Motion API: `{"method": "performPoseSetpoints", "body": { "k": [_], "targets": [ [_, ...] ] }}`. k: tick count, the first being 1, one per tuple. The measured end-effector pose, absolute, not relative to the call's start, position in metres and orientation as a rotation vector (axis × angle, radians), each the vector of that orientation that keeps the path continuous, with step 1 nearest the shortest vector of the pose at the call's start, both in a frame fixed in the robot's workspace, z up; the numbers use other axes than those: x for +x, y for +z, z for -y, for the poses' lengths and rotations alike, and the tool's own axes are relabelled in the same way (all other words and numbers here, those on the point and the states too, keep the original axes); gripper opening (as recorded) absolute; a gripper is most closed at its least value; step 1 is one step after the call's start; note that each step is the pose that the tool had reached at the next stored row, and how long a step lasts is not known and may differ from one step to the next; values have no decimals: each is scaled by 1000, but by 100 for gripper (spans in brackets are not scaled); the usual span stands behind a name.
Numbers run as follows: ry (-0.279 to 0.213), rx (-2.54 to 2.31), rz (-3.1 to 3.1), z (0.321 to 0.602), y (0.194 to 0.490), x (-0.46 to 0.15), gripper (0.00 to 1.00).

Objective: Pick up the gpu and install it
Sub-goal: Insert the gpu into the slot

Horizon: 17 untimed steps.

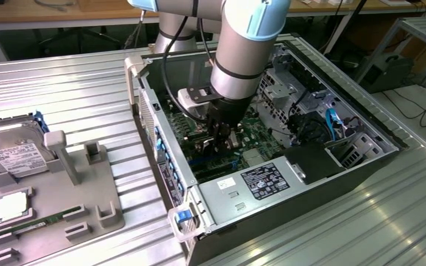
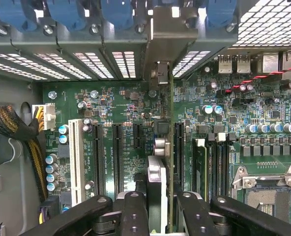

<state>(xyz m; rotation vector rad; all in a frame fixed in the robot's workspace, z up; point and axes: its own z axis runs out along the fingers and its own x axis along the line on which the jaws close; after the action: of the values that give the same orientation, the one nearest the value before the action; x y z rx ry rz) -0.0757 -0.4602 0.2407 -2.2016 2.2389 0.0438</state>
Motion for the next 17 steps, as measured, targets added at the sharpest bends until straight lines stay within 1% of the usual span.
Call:
{"method": "performPoseSetpoints", "body": {
  "k": [11, 17],
  "targets": [
    [44, -2201, -2239, 460, 238, -76, 28],
    [44, -2202, -2239, 460, 242, -76, 28]
  ]
}}
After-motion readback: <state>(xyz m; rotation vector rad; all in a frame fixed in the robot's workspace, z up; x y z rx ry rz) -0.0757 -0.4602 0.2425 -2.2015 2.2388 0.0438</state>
